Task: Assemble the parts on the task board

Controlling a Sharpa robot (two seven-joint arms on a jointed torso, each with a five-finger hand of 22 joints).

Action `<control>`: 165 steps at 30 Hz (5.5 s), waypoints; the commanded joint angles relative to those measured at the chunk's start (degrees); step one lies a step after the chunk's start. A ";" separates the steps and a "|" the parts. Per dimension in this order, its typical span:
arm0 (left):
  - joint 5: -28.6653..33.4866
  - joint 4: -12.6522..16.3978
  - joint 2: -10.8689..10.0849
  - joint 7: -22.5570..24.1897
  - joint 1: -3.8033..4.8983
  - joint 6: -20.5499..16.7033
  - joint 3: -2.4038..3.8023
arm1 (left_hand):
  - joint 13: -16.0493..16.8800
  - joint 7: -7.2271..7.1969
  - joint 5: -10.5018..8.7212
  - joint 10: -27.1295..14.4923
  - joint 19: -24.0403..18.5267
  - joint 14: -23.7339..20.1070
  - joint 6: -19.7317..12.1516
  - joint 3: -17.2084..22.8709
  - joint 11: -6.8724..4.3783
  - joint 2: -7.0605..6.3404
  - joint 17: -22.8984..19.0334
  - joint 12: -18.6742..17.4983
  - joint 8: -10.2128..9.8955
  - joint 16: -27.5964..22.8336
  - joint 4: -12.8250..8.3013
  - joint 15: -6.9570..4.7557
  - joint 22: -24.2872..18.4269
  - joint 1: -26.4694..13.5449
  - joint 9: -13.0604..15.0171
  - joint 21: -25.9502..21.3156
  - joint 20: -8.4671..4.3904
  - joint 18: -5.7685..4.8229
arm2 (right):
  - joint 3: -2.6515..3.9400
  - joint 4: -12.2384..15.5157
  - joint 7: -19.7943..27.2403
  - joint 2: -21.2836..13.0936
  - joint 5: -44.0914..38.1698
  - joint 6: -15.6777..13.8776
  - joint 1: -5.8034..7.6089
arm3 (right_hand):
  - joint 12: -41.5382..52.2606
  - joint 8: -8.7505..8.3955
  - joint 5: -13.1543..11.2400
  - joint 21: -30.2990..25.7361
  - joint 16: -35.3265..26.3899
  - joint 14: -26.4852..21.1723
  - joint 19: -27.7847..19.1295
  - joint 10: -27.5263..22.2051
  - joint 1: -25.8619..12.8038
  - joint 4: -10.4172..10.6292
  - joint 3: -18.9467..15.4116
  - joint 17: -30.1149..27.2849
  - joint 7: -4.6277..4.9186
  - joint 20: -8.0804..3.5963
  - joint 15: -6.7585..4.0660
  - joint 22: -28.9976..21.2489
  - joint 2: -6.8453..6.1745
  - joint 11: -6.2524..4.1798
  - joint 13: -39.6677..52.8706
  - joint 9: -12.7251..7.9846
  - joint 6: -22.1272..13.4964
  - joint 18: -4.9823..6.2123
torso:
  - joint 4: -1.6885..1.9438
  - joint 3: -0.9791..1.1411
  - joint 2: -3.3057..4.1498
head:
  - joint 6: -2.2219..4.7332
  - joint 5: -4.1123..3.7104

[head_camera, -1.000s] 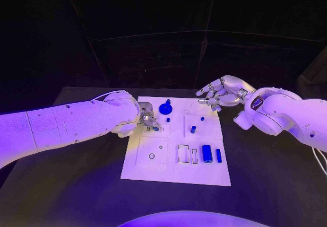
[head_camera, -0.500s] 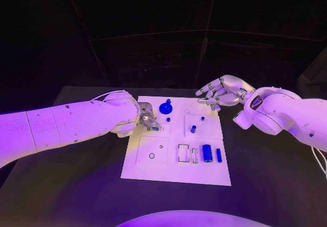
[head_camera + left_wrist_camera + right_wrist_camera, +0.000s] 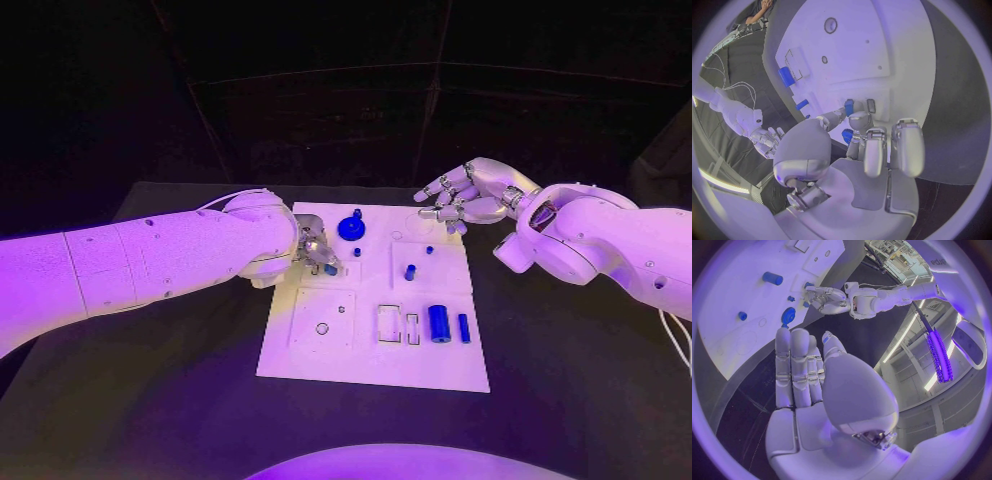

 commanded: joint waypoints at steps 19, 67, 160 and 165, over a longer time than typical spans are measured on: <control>0.98 -1.06 0.90 -0.01 -0.17 1.68 -0.10 | 2.17 -0.31 -0.38 1.68 1.46 6.04 1.66 -4.09 -0.28 -0.25 15.09 2.39 -0.10 0.19 1.22 -0.79 2.47 -1.64 0.05 0.52 -0.21 -1.18 | 0.03 0.16 0.46 0.06 0.20 0.31 0.11 | -0.22 0.28 0.25 -0.25 -0.40 0.12 0.48 -0.35 -0.19 0.37 -0.17 -0.16 -0.04 -0.11 -0.07 -0.11 0.19 -0.09 -0.12 0.10 -0.29 0.29 | 0.00 -0.06 -0.02 | -0.27 -0.12; -0.94 -16.11 3.41 2.39 4.01 10.71 6.77 | -4.05 2.18 -0.70 -4.23 0.10 6.04 -3.33 -33.30 1.89 0.85 15.09 -2.76 -4.84 0.19 11.06 0.93 -0.72 3.01 -2.60 -2.80 1.19 -0.41 | 0.03 -1.20 0.71 0.92 0.20 0.40 0.09 | -0.40 0.37 0.24 -1.08 -2.79 -0.81 0.14 -1.25 -0.12 0.70 -0.33 -1.46 0.15 0.08 0.17 -0.52 0.05 0.14 -0.54 0.04 -0.87 0.23 | -0.14 -0.10 0.29 | 0.16 0.38; -0.96 -2.86 -4.75 9.66 -0.42 -2.25 5.60 | 0.71 -0.35 -0.76 0.80 0.84 6.04 -0.09 -22.07 -0.44 10.23 15.09 2.21 -1.29 0.19 -0.48 -0.87 1.28 20.16 -1.88 -1.92 -0.50 -0.75 | 0.03 -1.75 0.88 1.34 -0.60 0.69 0.09 | -0.38 0.51 0.63 -1.31 -3.30 -0.88 0.12 -1.36 0.04 0.76 -0.26 -1.63 0.18 0.12 0.19 -0.63 0.12 0.17 -0.70 0.06 -0.92 0.25 | -0.04 0.00 0.12 | -0.94 0.97; -2.93 0.73 -6.89 10.66 -1.87 -4.57 5.40 | 0.70 -0.41 -0.76 0.99 0.96 6.04 -0.05 -21.24 -0.50 9.82 15.09 2.21 -1.17 0.19 -0.84 -0.93 1.55 20.01 -1.78 -1.72 -0.54 -0.81 | 0.03 -1.92 0.91 1.32 -0.60 0.67 0.09 | -0.38 0.51 0.63 -1.31 -3.30 -0.88 0.12 -1.36 0.04 0.76 -0.26 -1.63 0.18 0.12 0.19 -0.63 0.12 0.17 -0.70 0.06 -0.92 0.25 | -0.08 -0.11 0.16 | -0.99 1.14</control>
